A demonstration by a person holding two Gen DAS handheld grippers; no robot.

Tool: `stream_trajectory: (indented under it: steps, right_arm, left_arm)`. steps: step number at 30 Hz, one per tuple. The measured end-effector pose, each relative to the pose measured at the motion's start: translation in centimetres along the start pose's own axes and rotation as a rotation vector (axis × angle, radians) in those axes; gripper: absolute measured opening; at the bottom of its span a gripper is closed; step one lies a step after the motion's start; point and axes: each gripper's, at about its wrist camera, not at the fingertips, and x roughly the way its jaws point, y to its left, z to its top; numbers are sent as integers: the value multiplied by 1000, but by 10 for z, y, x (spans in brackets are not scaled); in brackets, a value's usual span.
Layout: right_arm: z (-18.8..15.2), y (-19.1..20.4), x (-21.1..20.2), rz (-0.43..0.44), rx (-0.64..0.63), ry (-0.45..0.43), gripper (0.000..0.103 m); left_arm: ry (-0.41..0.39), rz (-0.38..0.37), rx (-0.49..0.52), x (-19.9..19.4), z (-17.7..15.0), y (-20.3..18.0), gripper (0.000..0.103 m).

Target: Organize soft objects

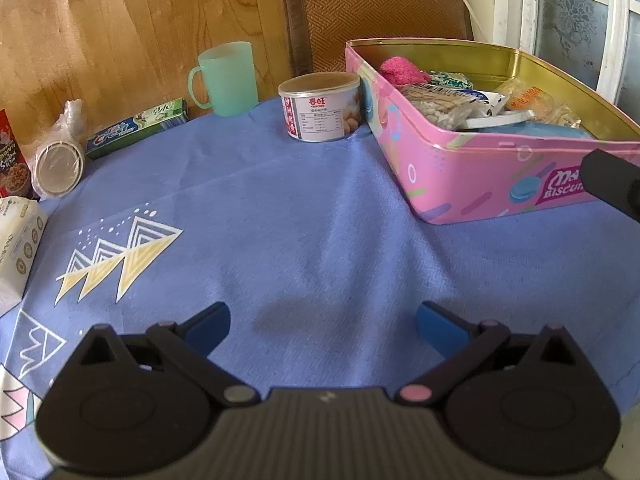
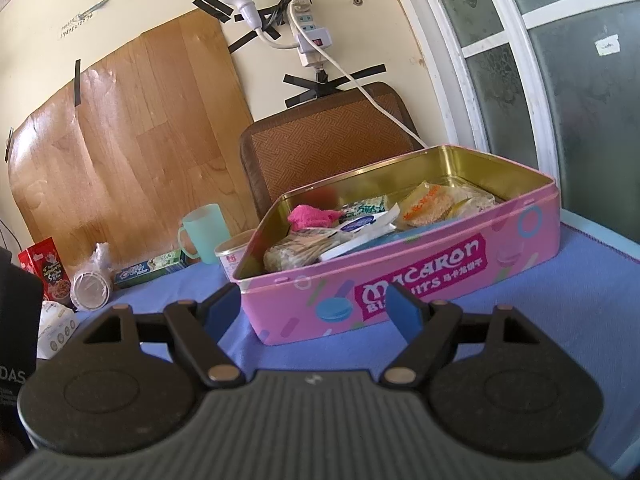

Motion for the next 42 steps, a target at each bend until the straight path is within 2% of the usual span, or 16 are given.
stream_trajectory:
  steps: [5, 18, 42]
  right_arm:
    - [-1, -1, 2, -1, 7, 7, 81]
    - [0, 2, 0, 1, -5, 0, 81]
    - [0, 11, -6, 7, -39, -7, 81]
  left_arm:
    - [-3, 1, -9, 0, 0, 1, 103]
    - [-88, 32, -48, -14, 0, 12, 103]
    - [-40, 10, -86, -13, -5, 21, 103]
